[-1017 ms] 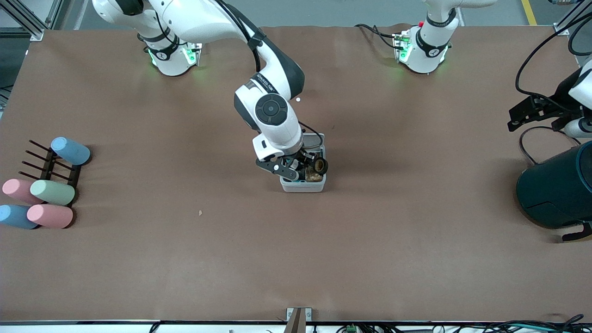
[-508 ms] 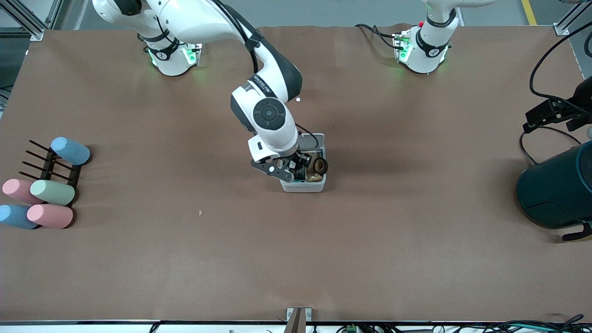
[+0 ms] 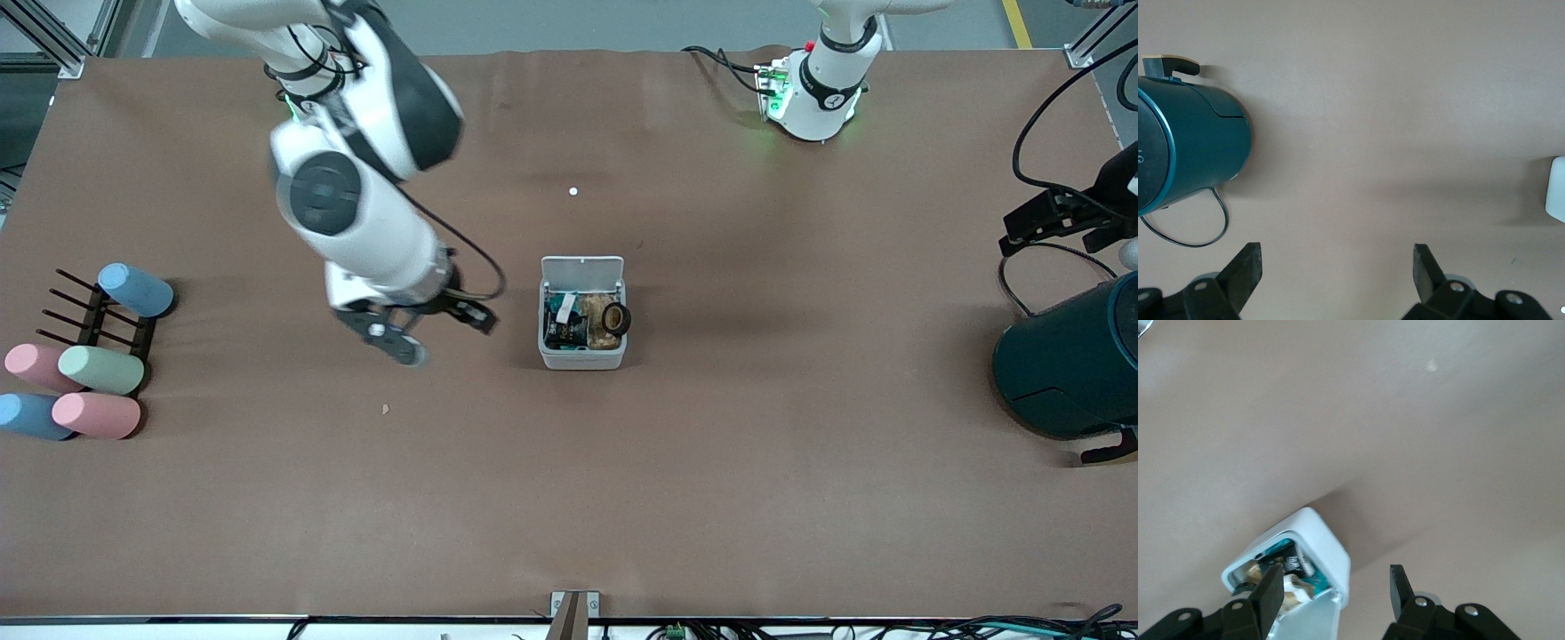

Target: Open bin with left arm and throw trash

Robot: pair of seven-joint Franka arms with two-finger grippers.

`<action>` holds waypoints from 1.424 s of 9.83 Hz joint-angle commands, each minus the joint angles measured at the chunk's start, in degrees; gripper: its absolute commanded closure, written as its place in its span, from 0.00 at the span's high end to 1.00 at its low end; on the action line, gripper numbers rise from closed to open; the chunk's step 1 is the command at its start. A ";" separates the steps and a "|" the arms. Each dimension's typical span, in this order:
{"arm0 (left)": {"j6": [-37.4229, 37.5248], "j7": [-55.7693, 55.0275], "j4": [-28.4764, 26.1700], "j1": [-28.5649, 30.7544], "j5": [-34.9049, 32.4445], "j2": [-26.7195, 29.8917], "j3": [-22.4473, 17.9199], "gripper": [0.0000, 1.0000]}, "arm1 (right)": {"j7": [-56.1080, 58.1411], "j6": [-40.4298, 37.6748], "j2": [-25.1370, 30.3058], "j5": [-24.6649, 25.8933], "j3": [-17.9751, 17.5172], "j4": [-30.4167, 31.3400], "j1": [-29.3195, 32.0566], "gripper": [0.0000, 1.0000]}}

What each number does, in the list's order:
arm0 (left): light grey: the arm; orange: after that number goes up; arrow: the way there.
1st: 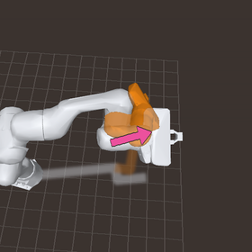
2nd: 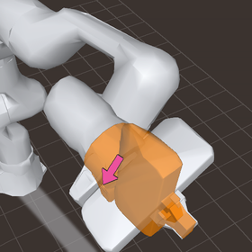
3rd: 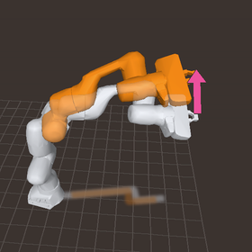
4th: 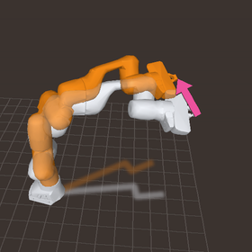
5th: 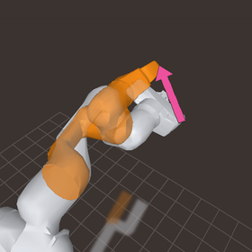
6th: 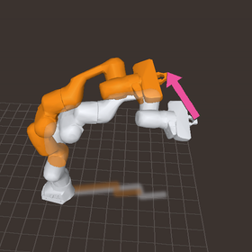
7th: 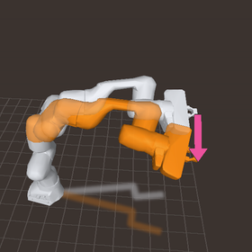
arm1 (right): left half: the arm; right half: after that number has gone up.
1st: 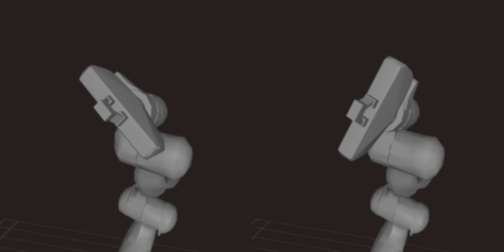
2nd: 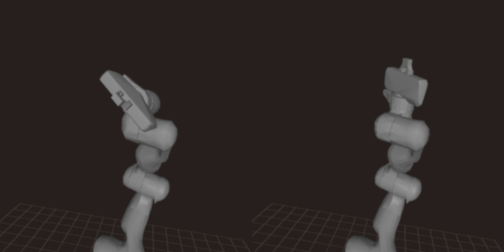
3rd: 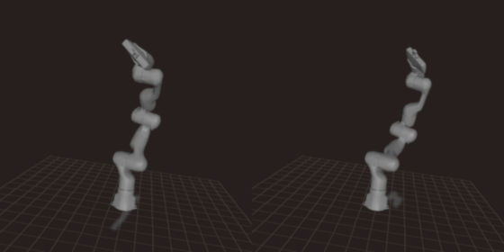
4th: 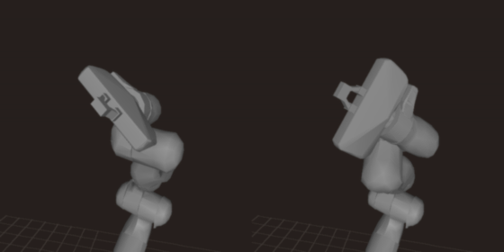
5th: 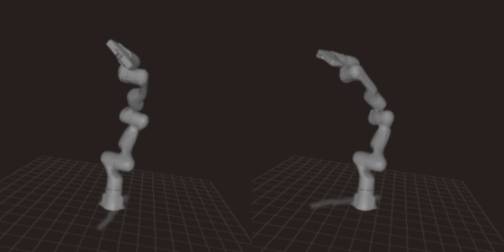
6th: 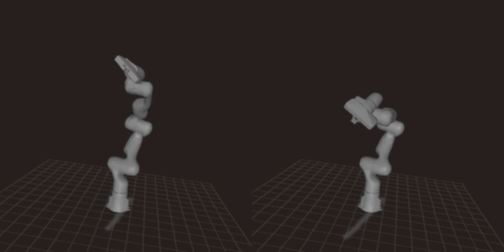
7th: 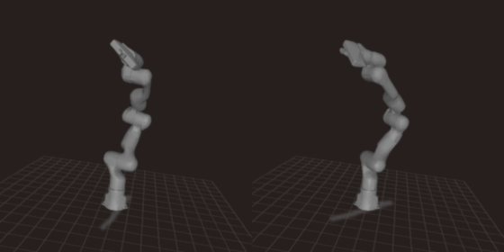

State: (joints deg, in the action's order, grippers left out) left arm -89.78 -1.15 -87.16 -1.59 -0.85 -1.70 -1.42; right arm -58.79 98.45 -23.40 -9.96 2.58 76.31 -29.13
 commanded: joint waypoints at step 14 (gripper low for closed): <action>1.10 -0.43 1.82 3.70 -0.29 -0.67 4.76 1.00 | 64.93 -20.67 21.56 10.21 -1.52 6.75 26.93 0.99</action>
State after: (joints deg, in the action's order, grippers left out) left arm -89.73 -1.38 -86.94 1.51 -0.85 -1.86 3.10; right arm 5.33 77.45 -2.65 -1.54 1.11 83.18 -1.94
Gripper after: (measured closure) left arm 0.000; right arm 0.004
